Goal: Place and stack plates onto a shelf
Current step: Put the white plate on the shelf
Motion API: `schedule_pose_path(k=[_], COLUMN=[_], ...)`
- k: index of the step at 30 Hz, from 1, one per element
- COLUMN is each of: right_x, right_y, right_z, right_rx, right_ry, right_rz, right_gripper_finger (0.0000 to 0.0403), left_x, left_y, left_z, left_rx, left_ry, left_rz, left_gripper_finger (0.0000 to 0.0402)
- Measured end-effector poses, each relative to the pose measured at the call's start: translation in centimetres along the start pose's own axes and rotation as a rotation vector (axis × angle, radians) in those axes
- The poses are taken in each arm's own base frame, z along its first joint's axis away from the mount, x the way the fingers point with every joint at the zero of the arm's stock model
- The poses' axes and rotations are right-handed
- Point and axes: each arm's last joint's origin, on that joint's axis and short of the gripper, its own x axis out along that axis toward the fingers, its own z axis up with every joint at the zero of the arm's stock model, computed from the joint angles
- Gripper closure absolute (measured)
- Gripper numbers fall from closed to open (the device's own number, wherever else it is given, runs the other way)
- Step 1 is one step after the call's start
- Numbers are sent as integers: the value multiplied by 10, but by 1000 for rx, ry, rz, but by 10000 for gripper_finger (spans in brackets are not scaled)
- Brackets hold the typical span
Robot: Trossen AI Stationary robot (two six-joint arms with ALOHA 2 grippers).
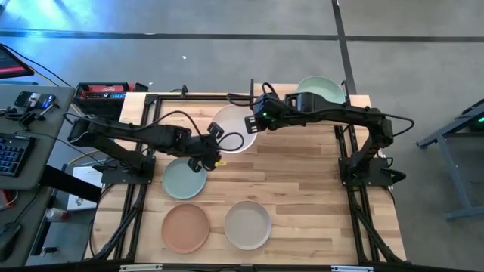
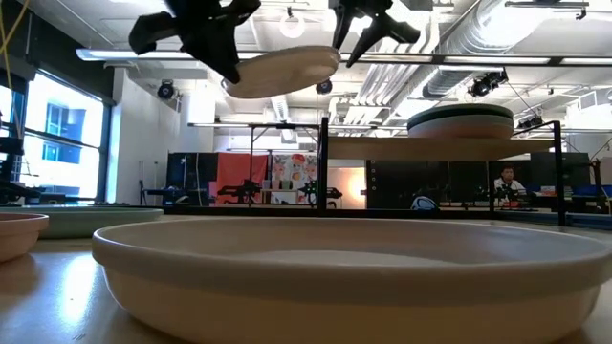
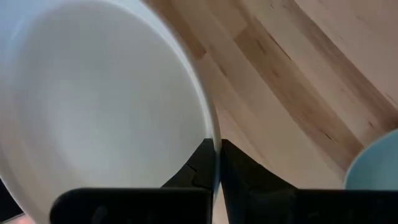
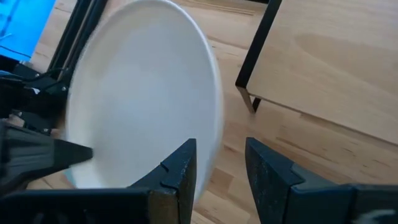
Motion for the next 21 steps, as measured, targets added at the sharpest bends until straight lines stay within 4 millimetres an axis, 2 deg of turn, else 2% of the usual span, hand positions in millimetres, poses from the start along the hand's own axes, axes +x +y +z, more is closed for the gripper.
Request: schedule_pose_path(k=[12, 15, 19, 21], right_x=[0, 0, 0, 0], right_y=[0, 0, 0, -1], right_z=[0, 0, 0, 1], right_rx=[16, 11, -17, -28], right_ry=[15, 34, 33, 29], right_rz=[9, 20, 17, 14], right_gripper_finger=[294, 321, 382, 395], left_x=[1, 1, 1, 1], left_y=[5, 5, 6, 7], left_z=[3, 3, 4, 5], left_rx=[51, 63, 66, 63], left_ry=[16, 15, 6, -3], left_rz=[79, 81, 90, 97], left_gripper_finger=[401, 401, 395, 391])
